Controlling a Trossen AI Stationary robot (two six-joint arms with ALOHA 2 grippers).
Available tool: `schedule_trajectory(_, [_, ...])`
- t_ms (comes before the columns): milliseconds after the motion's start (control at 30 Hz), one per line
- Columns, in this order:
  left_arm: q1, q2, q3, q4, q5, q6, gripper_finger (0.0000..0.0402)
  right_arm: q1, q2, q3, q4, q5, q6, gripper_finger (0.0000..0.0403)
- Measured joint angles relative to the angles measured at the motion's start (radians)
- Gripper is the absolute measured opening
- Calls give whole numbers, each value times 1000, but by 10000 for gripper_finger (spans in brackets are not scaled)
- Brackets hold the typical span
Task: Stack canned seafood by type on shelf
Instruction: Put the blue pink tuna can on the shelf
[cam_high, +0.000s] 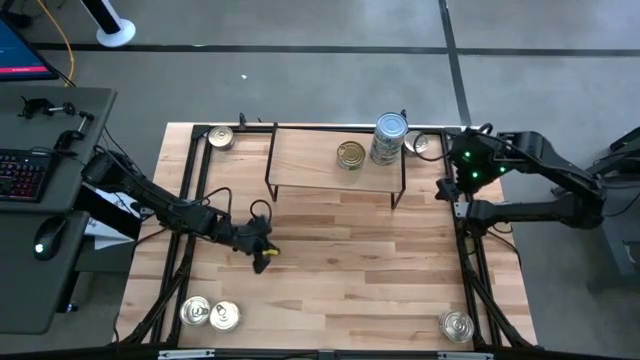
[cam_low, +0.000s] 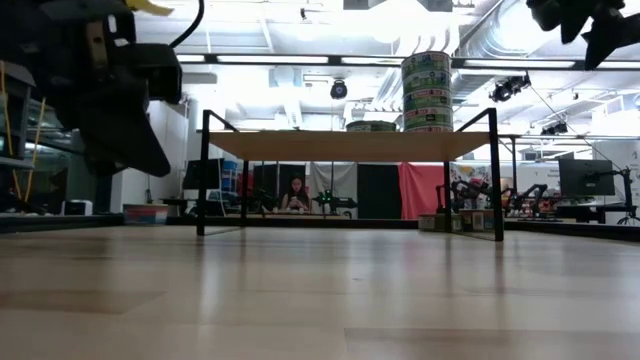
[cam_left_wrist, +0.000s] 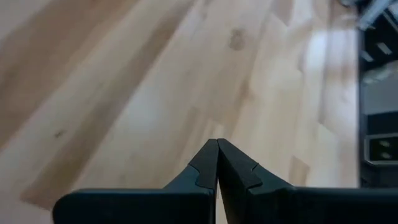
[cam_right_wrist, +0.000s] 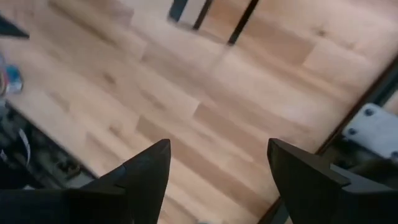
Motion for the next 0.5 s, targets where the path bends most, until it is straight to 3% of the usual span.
schedule_trajectory(233, [0,0,0,15,28,24,0,64,21,0,21,-45,-23,259])
schedule_trajectory(500, [-10,0,0,72,149,30,0,155,56,0,53,-100,-98,259])
